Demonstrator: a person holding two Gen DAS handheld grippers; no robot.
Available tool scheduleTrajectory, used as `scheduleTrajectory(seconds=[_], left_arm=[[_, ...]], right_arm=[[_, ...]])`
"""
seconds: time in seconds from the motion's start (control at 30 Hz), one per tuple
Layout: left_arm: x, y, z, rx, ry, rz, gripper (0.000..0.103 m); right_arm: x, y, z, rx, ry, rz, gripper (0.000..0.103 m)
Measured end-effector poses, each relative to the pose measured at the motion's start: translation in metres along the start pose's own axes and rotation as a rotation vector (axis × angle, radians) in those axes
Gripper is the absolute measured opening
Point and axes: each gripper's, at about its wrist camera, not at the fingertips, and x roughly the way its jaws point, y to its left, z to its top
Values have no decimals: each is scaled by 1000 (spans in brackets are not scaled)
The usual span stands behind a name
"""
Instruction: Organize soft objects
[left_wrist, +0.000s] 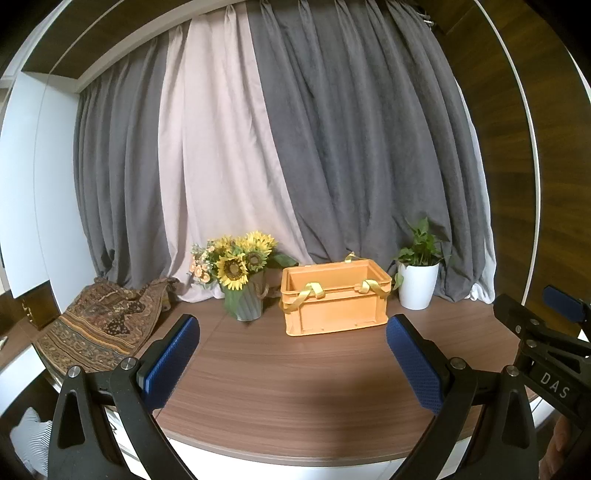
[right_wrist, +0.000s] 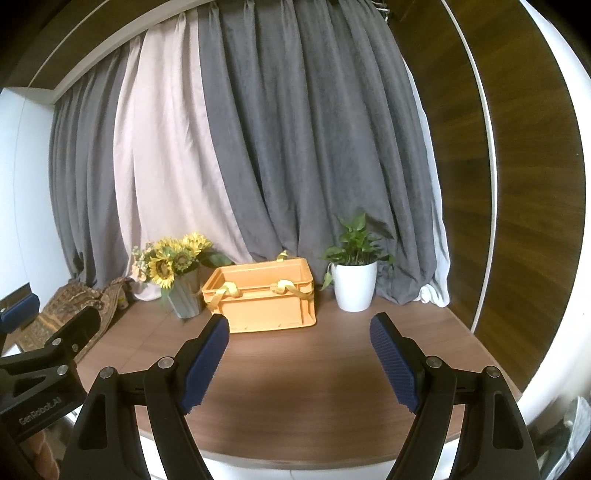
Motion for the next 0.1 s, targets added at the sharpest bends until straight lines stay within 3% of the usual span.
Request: scheduleTrajectory(seconds=[0.1], left_arm=[[0, 0, 0, -4, 2, 0, 103]], right_arm=[[0, 0, 0, 3, 1, -1, 80]])
